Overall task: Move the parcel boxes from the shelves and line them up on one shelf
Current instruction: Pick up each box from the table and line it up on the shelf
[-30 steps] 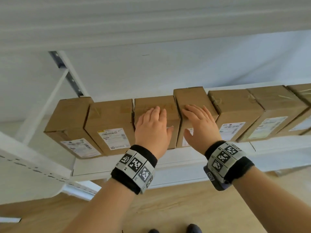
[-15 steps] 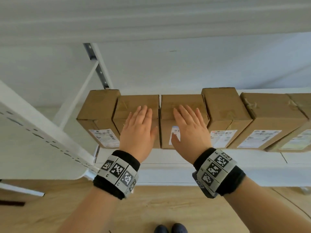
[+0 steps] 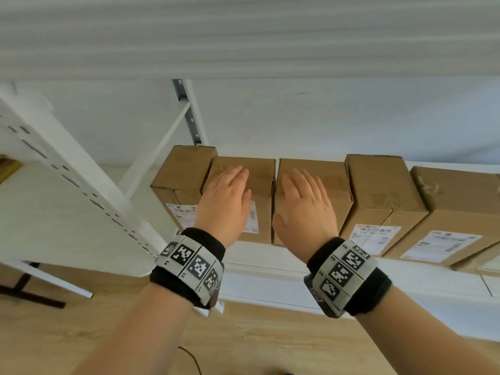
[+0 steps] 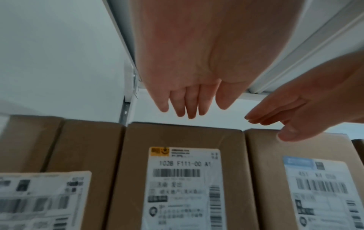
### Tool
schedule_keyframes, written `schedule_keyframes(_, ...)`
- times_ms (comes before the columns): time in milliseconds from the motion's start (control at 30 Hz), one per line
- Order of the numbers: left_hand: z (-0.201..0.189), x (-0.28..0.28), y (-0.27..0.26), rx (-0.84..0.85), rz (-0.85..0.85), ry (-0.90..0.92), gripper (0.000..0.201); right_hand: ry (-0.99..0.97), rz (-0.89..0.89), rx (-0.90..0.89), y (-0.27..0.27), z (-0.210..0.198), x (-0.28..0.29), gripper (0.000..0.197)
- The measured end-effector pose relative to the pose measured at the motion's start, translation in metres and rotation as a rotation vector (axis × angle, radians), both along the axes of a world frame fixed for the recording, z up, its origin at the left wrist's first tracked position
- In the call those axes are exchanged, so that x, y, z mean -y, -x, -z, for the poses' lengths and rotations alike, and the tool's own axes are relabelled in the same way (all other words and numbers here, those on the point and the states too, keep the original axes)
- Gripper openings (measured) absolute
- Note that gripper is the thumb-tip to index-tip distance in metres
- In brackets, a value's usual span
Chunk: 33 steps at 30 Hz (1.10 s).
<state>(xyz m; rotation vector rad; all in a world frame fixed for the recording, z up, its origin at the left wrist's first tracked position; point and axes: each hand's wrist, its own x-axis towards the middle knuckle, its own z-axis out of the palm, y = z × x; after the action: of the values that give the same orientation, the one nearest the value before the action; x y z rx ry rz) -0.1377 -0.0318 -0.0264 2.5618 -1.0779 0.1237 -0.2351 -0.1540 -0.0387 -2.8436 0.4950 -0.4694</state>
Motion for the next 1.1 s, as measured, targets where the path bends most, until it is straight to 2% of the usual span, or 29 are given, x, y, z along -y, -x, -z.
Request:
schedule_keyframes(133,0.001,-0.031,-0.020,0.062,-0.075,-0.070,0.051,-0.032,-0.113,-0.046,-0.021,-0.004,-0.027,0.071)
schedule_keyframes(233,0.006,-0.055,-0.041,0.074,-0.099,-0.167,0.053,-0.003,-0.133,-0.093,-0.037,-0.001,-0.049,0.074)
schedule_keyframes(433,0.016,-0.085,-0.060,0.081,0.025,-0.290,0.059,-0.007,-0.001,-0.139,-0.057,0.008,-0.091,0.069)
schedule_keyframes(633,0.014,-0.088,-0.061,0.123,0.087,-0.250,0.056,-0.048,0.130,-0.124,-0.062,0.003,-0.104,0.063)
schedule_keyframes(867,-0.004,-0.092,-0.071,0.078,0.141,-0.219,0.048,-0.070,0.193,-0.232,-0.067,-0.015,-0.112,0.066)
schedule_keyframes(1100,-0.022,-0.102,-0.057,0.104,0.187,-0.122,0.049,-0.072,0.229,-0.189,-0.042,-0.041,-0.121,0.066)
